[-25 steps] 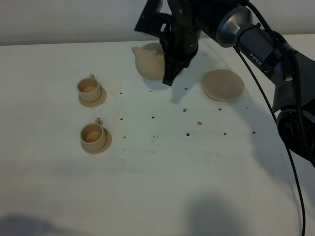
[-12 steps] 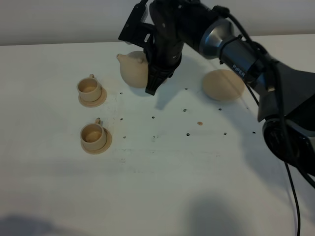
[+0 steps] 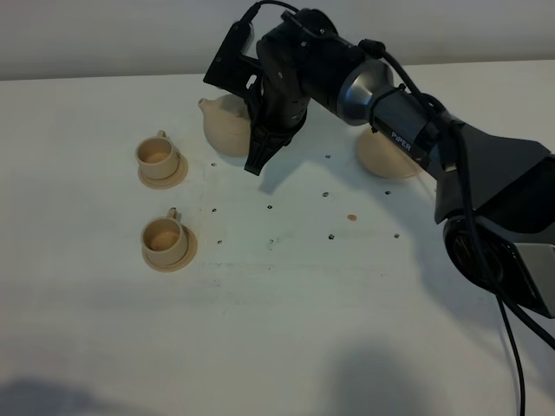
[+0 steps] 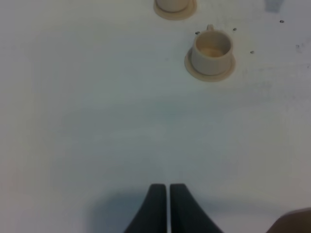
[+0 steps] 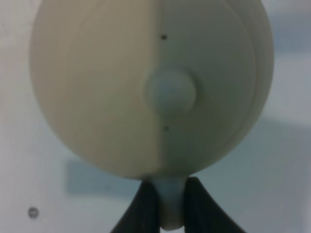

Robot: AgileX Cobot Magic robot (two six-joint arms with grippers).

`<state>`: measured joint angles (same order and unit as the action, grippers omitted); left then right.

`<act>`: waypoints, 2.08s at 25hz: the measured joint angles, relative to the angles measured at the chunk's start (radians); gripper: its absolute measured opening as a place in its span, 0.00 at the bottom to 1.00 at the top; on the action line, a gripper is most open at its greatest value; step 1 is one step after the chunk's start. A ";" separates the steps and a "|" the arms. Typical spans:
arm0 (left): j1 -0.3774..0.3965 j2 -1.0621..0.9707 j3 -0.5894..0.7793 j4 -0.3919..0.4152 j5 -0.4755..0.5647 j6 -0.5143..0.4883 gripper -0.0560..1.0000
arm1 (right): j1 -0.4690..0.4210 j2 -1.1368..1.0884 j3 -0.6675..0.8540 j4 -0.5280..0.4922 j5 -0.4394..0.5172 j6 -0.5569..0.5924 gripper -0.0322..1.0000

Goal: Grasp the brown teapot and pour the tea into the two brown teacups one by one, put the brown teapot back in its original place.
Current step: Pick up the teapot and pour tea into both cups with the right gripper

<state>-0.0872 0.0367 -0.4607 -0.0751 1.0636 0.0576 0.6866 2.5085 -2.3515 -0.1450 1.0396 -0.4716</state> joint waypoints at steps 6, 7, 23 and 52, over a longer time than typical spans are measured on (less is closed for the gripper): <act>0.000 0.000 0.000 0.000 0.000 0.000 0.04 | 0.027 0.003 -0.001 -0.037 -0.043 0.011 0.14; 0.000 0.000 0.000 0.000 0.000 0.000 0.04 | 0.030 0.003 -0.001 -0.039 -0.047 0.011 0.14; 0.000 0.000 0.000 0.000 -0.001 0.000 0.04 | 0.137 0.034 -0.001 -0.384 -0.088 0.054 0.14; 0.000 0.000 0.000 0.000 -0.001 0.000 0.04 | 0.234 0.103 -0.001 -0.928 -0.129 0.187 0.14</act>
<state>-0.0872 0.0367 -0.4607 -0.0751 1.0627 0.0576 0.9201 2.6120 -2.3527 -1.0730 0.9107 -0.2845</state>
